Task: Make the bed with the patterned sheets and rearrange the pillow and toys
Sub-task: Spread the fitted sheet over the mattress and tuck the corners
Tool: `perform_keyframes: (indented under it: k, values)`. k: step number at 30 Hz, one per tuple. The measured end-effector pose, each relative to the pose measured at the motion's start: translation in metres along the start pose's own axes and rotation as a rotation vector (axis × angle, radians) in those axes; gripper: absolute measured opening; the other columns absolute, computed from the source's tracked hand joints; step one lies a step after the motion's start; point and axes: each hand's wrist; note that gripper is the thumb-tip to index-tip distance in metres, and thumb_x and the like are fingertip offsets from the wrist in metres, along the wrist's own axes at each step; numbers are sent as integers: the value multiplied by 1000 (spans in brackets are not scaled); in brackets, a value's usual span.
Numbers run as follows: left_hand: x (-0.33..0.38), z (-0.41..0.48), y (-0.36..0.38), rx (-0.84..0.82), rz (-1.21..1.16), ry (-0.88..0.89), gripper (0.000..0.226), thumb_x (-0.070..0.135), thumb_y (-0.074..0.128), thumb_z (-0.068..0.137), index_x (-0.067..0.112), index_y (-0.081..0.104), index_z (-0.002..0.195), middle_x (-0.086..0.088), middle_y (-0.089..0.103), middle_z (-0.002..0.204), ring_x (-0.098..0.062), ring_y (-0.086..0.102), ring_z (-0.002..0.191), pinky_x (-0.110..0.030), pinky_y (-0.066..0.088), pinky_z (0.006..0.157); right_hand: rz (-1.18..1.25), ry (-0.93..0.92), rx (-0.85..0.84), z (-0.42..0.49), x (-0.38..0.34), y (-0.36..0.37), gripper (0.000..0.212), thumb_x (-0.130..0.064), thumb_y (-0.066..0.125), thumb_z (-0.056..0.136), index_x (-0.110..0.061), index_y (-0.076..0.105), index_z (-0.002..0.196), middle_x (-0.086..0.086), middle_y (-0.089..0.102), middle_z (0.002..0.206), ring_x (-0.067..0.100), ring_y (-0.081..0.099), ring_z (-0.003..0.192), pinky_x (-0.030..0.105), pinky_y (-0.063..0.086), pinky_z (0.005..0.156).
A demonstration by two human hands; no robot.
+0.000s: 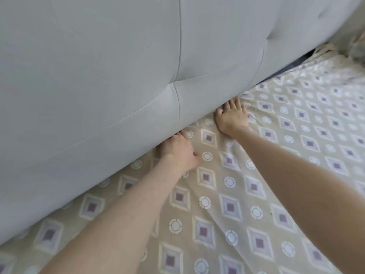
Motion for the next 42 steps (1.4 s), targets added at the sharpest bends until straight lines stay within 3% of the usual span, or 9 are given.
perform_keyframes:
  k: [5,8,10,13,17,20,27,34,42]
  values:
    - [0,8,7,38,-73,9,84,47,51,80,-10,27,137,-24,45,132,-35,45,124,-40,42,100,-87,-24,-19,12,-4,-1,62,-34,23,97,0,21,148,16,21,156,28,11,146,39,8,120]
    - [-11,3,19,104,-186,53,92,50,50,81,-5,15,146,-23,25,150,-33,26,139,-39,22,114,-146,61,-99,9,-18,-2,65,-35,15,99,3,5,150,18,5,159,30,0,147,40,1,120]
    - [-26,-5,30,148,-311,110,91,51,48,84,4,7,150,-13,8,158,-26,9,146,-37,10,118,-136,83,-137,-3,-28,-1,64,-33,11,99,2,-2,150,17,-3,159,30,-7,147,42,-4,120]
    - [-47,-14,40,179,-421,191,83,53,42,90,12,5,152,-3,0,160,-17,-1,147,-34,1,120,-94,-37,-105,-32,-40,12,62,-31,13,99,0,0,151,16,-2,159,31,-8,147,44,-6,119]
    - [-63,-32,48,233,-422,152,76,53,40,93,11,15,151,-4,8,160,-18,6,147,-35,6,120,-55,-187,-69,-72,-54,21,58,-29,18,99,-8,8,152,7,5,160,28,-6,147,44,-6,119]
    - [-85,-56,56,245,-424,95,63,41,37,97,15,18,151,-4,14,159,-20,13,146,-35,12,119,-67,-308,-78,-102,-62,23,55,-28,19,99,-17,11,153,1,11,159,31,-5,147,46,-6,119]
    - [-150,-125,80,267,-398,35,50,29,25,102,22,20,151,5,18,158,-13,18,145,-32,13,118,-34,-423,-109,-168,-108,34,55,-27,21,99,-28,10,152,-6,11,159,33,-10,146,44,-7,119]
    - [-211,-193,98,234,-467,-77,45,27,26,103,23,30,148,4,29,154,-13,26,142,-32,20,115,22,-522,-112,-238,-179,55,53,-26,23,99,-22,19,152,-4,25,154,32,-4,147,41,-6,119]
    - [-295,-285,128,227,-529,-104,46,21,30,103,22,28,149,6,24,156,-8,22,143,-20,9,114,-63,-684,-113,-296,-244,63,49,-27,25,98,-23,30,146,-3,34,147,29,17,140,42,-2,119]
Point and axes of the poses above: each hand's wrist, its own z-axis towards the middle knuckle, its own y-axis out of the palm, x = y × z
